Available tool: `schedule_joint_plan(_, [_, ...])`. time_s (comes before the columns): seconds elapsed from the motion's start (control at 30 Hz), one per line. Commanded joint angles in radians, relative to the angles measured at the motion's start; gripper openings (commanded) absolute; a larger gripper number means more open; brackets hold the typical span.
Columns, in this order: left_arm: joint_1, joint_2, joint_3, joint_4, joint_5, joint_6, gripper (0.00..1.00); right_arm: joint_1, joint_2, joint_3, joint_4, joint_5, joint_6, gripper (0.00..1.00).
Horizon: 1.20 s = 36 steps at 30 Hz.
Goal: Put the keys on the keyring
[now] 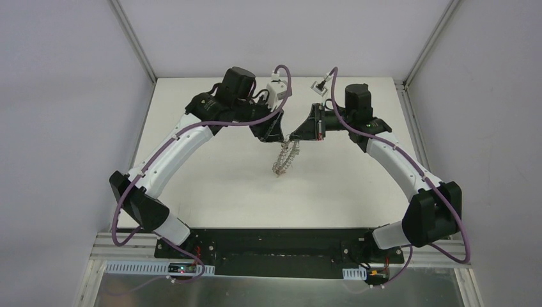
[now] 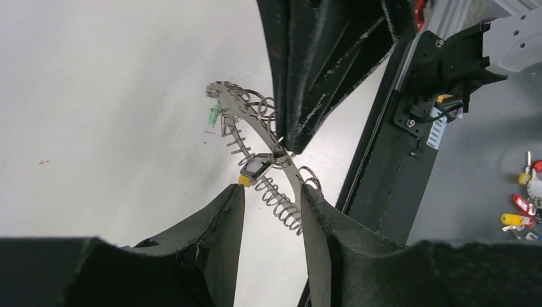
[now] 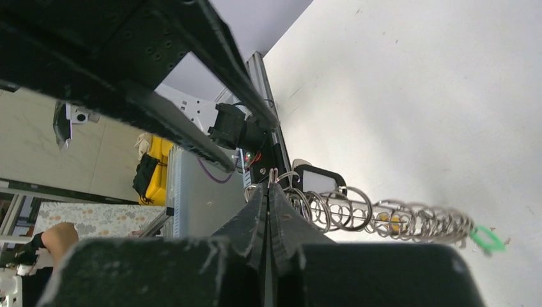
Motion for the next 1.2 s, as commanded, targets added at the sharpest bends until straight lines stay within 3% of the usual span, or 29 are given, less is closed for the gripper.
schedule_joint_plan(0.0, [0.029, -0.038, -0.050, 0.115, 0.113, -0.101, 0.39, -0.003, -0.052, 0.013, 0.070, -0.103, -0.045, 0.00])
schedule_joint_plan(0.33, [0.038, -0.057, -0.127, 0.278, 0.289, -0.064, 0.41, -0.003, -0.052, 0.027, 0.070, -0.149, -0.062, 0.00])
schedule_joint_plan(0.67, [0.052, -0.058, -0.159, 0.294, 0.349, -0.078, 0.25, -0.004, -0.062, 0.009, 0.070, -0.143, -0.063, 0.00])
schedule_joint_plan(1.17, [0.066, -0.064, -0.187, 0.311, 0.374, -0.117, 0.10, -0.006, -0.057, 0.011, 0.070, -0.135, -0.056, 0.00])
